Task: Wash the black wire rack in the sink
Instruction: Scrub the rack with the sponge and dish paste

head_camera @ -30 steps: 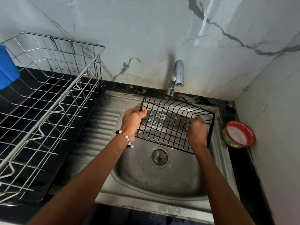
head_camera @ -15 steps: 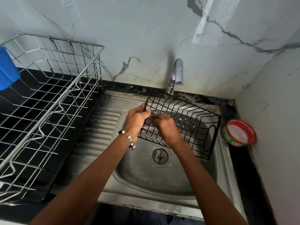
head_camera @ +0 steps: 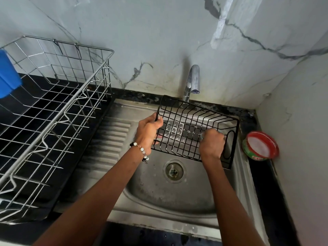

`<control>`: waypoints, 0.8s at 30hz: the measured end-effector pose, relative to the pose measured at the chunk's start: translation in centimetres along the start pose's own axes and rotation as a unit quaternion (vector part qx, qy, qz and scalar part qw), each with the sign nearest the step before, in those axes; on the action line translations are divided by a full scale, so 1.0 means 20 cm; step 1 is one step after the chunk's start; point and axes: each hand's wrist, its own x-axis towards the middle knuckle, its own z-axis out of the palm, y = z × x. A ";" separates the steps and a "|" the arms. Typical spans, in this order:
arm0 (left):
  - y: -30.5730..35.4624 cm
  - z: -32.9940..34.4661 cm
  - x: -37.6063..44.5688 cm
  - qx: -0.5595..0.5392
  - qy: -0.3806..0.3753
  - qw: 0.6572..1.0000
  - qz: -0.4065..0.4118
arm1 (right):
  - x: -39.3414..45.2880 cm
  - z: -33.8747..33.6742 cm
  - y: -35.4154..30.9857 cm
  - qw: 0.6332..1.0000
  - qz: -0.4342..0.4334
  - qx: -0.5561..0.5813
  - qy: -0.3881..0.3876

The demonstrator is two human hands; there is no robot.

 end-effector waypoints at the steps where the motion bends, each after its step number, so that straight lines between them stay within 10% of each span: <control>1: 0.01 0.00 0.00 -0.002 0.001 1.000 0.002 | 0.00 0.00 0.00 1.000 0.014 0.004 -0.001; 8: 0.02 -0.02 0.00 -0.011 0.012 1.000 -0.011 | -0.05 0.01 -0.10 0.998 -0.021 0.011 -0.054; 19: 0.05 0.02 -0.02 -0.005 -0.013 1.000 0.018 | -0.04 0.08 -0.30 0.861 -0.490 0.066 -0.120; 24: 0.08 -0.03 0.01 -0.002 -0.006 1.000 0.022 | 0.05 -0.02 0.02 0.870 -0.441 0.054 -0.216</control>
